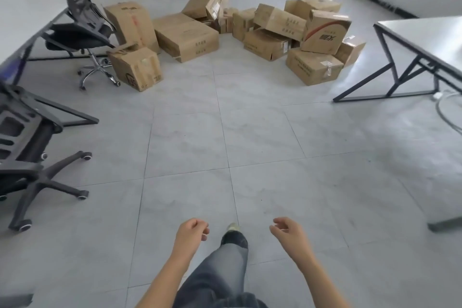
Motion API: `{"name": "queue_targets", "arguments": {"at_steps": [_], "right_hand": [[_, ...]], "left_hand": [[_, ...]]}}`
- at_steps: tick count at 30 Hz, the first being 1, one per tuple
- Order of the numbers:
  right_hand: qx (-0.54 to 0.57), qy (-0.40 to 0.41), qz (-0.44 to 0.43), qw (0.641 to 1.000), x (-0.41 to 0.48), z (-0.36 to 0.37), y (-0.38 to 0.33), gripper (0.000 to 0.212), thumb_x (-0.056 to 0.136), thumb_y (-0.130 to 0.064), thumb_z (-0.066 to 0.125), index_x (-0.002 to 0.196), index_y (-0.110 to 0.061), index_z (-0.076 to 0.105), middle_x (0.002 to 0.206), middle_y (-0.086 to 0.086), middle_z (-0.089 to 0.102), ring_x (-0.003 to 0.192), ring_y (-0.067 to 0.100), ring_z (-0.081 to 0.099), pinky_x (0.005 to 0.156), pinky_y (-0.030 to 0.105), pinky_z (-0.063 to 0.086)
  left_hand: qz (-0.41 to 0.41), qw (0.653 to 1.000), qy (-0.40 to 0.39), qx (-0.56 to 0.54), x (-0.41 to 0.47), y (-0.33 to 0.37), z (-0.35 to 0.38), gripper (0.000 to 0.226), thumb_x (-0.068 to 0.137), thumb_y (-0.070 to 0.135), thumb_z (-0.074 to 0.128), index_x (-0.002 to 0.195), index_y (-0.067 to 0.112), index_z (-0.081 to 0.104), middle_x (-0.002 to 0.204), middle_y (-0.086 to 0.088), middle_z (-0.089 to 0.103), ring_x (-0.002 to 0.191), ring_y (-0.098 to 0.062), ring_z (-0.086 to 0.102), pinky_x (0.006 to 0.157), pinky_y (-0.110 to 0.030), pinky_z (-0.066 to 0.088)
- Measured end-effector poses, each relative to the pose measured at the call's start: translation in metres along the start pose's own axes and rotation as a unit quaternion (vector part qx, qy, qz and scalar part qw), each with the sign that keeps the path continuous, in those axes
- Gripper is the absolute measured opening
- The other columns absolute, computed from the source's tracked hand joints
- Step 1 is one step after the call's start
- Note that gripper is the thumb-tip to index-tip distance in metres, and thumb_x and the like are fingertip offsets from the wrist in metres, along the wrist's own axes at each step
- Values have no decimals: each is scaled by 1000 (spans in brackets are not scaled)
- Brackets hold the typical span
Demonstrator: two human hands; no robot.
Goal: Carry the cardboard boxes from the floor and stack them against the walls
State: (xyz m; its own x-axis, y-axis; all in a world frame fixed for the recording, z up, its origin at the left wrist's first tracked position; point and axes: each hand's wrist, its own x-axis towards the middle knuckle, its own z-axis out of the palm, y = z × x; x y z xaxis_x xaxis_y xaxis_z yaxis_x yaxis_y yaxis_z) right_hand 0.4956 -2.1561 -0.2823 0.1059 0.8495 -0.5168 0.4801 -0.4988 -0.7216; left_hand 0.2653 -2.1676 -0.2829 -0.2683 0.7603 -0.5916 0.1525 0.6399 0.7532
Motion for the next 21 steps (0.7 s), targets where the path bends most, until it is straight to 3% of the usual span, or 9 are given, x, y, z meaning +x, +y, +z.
{"name": "queue_targets", "arguments": {"at_steps": [5, 11, 16, 21], "right_hand": [[-23, 7, -8, 1000, 94, -34, -45, 25, 90, -19, 57, 114, -11, 57, 85, -9, 54, 83, 12, 54, 70, 22, 42], [21, 76, -24, 997, 192, -99, -123, 29, 91, -20, 56, 119, -12, 56, 105, 2, 59, 92, 12, 55, 75, 23, 39], [11, 48, 3, 999, 258, -117, -136, 33, 91, -20, 56, 122, -10, 54, 98, 0, 58, 89, 12, 55, 68, 18, 40], [-4, 4, 20, 1000, 355, -155, -161, 36, 92, -23, 55, 125, -9, 51, 104, 2, 57, 93, 14, 55, 74, 21, 40]], "left_hand": [[5, 999, 24, -46, 94, 78, 19, 19, 91, 9, 51, 74, 6, 59, 77, -9, 64, 69, -20, 56, 61, -26, 40], [58, 998, 6, -24, 183, 203, 51, 17, 90, 9, 51, 75, 5, 57, 75, -5, 63, 67, -18, 56, 62, -26, 39], [29, 999, -26, -14, 235, 248, 95, 19, 90, 9, 50, 73, 7, 57, 75, -5, 63, 65, -17, 55, 61, -26, 38], [-5, 999, -35, 2, 300, 291, 141, 23, 91, 7, 50, 69, 6, 56, 71, -6, 61, 62, -17, 53, 57, -24, 38]]}}
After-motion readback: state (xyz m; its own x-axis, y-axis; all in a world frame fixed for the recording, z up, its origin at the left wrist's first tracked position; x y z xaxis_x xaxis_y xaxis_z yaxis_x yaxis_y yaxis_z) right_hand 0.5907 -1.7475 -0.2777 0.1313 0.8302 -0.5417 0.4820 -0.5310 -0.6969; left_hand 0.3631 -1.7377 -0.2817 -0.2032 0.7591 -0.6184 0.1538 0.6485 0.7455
